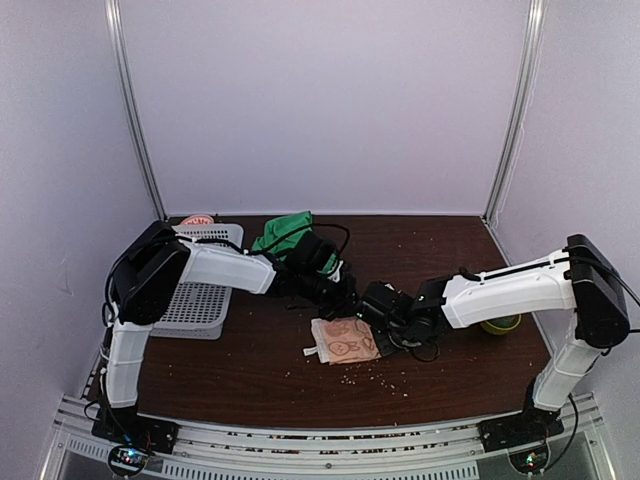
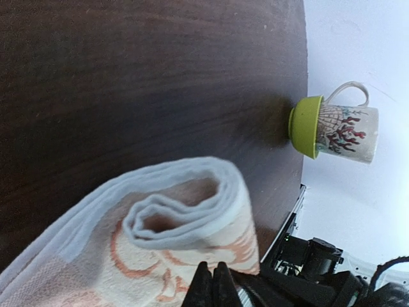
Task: Roll the towels
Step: Roll the towel from the center of the board.
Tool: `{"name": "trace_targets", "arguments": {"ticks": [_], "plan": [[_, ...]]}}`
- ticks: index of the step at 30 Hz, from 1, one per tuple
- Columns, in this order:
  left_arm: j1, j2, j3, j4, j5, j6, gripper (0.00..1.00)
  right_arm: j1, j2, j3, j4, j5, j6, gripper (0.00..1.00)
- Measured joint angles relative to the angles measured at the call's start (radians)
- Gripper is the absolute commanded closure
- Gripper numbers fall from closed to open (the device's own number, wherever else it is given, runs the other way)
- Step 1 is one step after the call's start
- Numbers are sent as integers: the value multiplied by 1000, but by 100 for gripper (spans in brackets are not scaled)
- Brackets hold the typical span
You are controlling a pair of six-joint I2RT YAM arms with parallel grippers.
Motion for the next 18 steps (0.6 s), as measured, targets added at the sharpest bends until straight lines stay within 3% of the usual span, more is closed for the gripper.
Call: {"name": "trace_targets", "arguments": {"ticks": [18], "plan": [[0,87,50,-21,2,3,100,0,0,1,7,-23,-8,100]]}}
